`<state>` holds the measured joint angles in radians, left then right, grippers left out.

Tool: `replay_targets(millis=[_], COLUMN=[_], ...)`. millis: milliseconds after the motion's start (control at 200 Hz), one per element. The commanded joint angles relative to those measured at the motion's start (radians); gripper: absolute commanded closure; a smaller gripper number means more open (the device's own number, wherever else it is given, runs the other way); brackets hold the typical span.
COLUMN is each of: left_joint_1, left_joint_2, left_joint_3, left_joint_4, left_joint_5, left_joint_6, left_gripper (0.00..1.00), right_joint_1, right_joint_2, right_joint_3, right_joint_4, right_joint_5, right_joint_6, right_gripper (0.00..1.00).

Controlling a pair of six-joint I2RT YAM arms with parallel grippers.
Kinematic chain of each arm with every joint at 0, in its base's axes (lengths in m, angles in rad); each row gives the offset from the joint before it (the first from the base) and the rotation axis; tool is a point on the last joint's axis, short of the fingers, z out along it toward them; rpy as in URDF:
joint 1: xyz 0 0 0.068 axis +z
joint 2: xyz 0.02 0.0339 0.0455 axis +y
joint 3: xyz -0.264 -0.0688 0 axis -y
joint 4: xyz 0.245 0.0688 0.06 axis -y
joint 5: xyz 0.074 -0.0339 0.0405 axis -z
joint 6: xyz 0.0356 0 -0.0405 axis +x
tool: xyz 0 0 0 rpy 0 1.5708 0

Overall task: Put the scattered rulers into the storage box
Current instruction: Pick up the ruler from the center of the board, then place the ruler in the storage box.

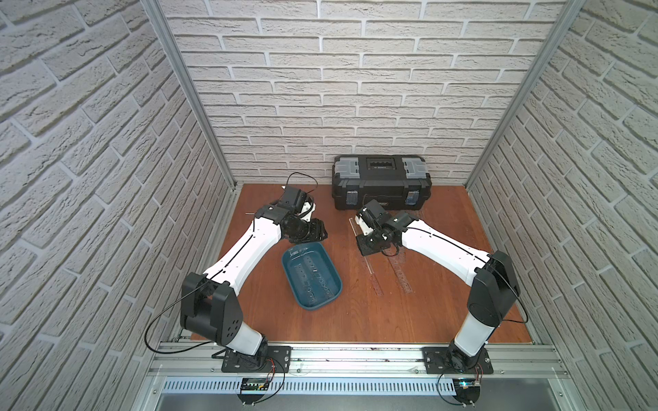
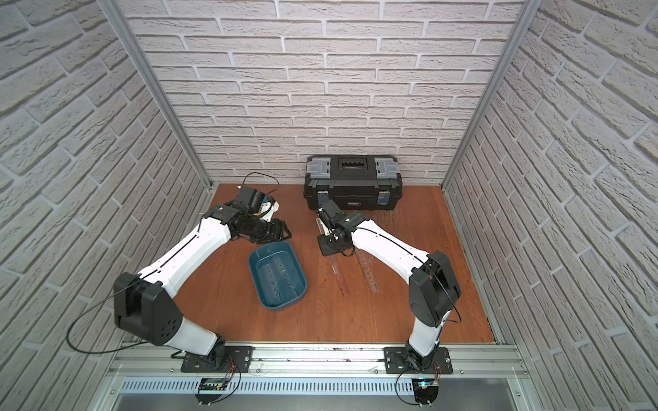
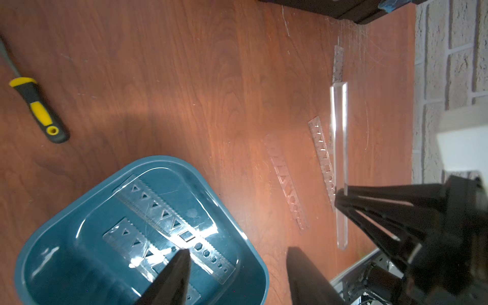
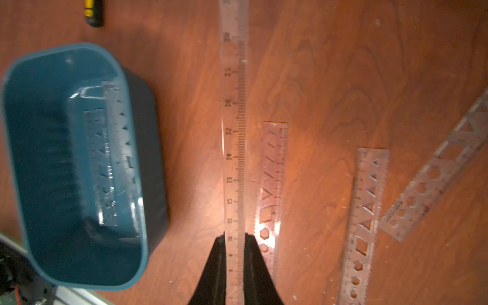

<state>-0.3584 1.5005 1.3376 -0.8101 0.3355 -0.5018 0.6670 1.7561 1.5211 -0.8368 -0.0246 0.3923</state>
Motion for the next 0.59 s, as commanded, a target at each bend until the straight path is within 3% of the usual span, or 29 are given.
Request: replay_targets(millis=[0, 280, 585], left_joint_1=[0.033, 0.142, 0.266], left_joint_2=[-0.065, -0.193, -0.323], left_joint_3=[-0.027, -0.121, -0.224], left_joint_4=[0.003, -0.020, -0.034], left_joint_5=[-0.018, -0.023, 0.017], left_joint_6=[-0.004, -0.003, 0.000], left_gripper=[0.37, 0.36, 0.34], right_joint_1=[0.065, 0.203, 0.283], right_joint_2=[0.020, 0.136, 0.275], right_joint_3=[0.079, 0.245, 0.309], right_joint_4=[-0.034, -0.036, -0.007], right_joint_5=[-0.043, -0.093, -0.102], right_joint_6=[0.047, 0.096, 0.120], right_gripper=[0.98, 0.98, 0.98])
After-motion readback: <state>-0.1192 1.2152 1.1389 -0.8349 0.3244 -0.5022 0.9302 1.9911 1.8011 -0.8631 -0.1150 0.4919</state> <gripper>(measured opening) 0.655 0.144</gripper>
